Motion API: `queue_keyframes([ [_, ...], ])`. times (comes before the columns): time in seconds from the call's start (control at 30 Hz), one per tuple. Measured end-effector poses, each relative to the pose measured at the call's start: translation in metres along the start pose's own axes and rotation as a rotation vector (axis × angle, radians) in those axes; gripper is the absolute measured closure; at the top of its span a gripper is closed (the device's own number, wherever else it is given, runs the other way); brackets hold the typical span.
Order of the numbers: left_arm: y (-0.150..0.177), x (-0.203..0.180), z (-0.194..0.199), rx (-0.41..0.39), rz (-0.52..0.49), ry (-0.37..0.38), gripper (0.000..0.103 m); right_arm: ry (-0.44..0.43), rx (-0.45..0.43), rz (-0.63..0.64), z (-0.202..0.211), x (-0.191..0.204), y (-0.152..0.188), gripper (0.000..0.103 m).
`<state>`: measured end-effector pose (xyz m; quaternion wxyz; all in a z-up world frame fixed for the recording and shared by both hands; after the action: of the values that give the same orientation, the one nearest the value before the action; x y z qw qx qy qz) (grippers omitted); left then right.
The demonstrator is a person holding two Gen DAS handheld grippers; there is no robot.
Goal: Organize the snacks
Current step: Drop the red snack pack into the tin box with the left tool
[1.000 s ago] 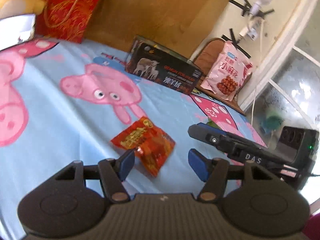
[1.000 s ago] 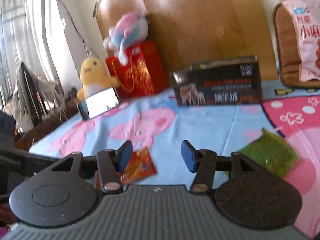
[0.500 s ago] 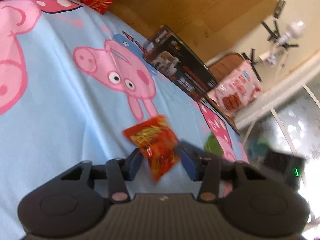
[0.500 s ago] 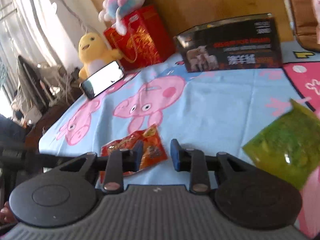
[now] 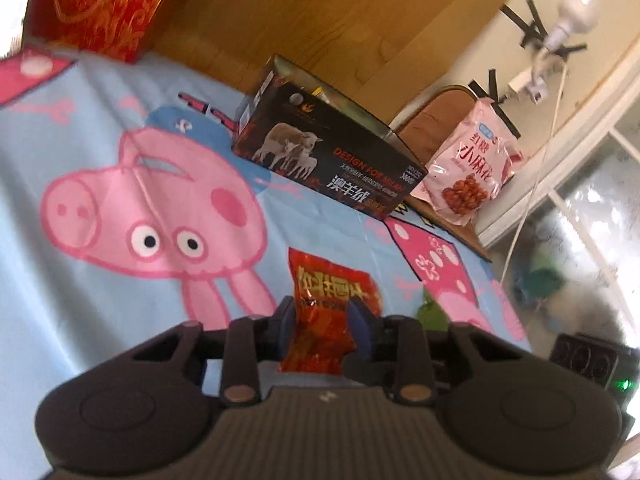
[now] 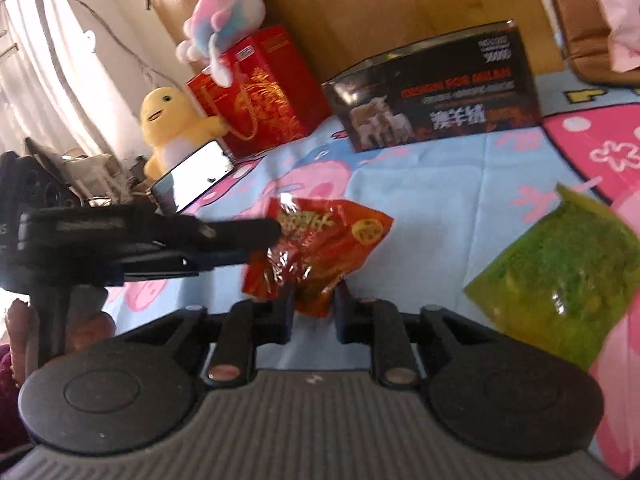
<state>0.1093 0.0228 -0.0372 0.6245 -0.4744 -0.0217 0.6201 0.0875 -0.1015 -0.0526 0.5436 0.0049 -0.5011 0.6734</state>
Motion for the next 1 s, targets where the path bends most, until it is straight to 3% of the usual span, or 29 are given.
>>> queue_keyframes([
  [0.2, -0.036, -0.016, -0.004, -0.039, -0.052, 0.039, 0.075, 0.011, -0.058, 0.035, 0.011, 0.005, -0.022, 0.089],
  [0.4, -0.122, -0.044, -0.015, -0.133, -0.154, 0.068, 0.075, 0.046, -0.168, 0.141, 0.014, 0.009, -0.097, 0.089],
  [0.5, -0.159, -0.047, -0.038, -0.139, -0.161, 0.069, 0.074, 0.093, -0.219, 0.203, 0.005, 0.006, -0.139, 0.088],
  [0.6, -0.182, -0.046, -0.076, -0.123, -0.186, 0.032, 0.067, 0.16, -0.239, 0.236, -0.01, -0.01, -0.171, 0.087],
  [0.63, -0.186, -0.043, -0.094, -0.103, -0.206, -0.004, 0.058, 0.19, -0.238, 0.239, -0.017, -0.017, -0.178, 0.085],
  [0.7, -0.184, -0.025, -0.112, -0.064, -0.195, -0.111, 0.064, 0.272, -0.205, 0.245, -0.033, -0.042, -0.19, 0.068],
  [0.73, -0.179, -0.018, -0.106, -0.063, -0.167, -0.107, 0.068, 0.341, -0.197, 0.266, -0.037, -0.056, -0.193, 0.066],
  [0.77, -0.173, -0.016, -0.089, -0.093, -0.137, -0.054, 0.068, 0.418, -0.213, 0.269, -0.033, -0.069, -0.194, 0.065],
  [0.8, -0.167, -0.015, -0.071, -0.122, -0.121, -0.018, 0.068, 0.442, -0.238, 0.244, -0.022, -0.078, -0.194, 0.065],
  [0.83, -0.154, -0.013, -0.043, -0.167, -0.112, 0.015, 0.064, 0.404, -0.265, 0.201, -0.007, -0.08, -0.191, 0.065],
  [0.9, -0.125, -0.008, -0.005, -0.224, -0.138, -0.001, 0.056, 0.284, -0.313, 0.116, 0.028, -0.078, -0.174, 0.065],
  [0.97, -0.088, -0.008, 0.006, -0.193, -0.167, -0.063, 0.053, 0.224, -0.325, 0.096, 0.052, -0.074, -0.143, 0.06],
  [1.0, -0.07, -0.012, 0.001, -0.142, -0.174, -0.053, 0.054, 0.242, -0.314, 0.084, 0.058, -0.077, -0.127, 0.06],
])
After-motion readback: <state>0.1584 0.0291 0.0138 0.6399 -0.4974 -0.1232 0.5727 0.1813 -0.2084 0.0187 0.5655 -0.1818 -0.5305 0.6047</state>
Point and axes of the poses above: each gripper's, at about its wrist camera, not at the fingertips, and z roughly against the way its jaws point, x to its left, y to its underside, the point moved 10 cm from there along -z, roughly the way its jaws point, and after that the axes turned 5 degrees about -z, right-handed, at the moved point
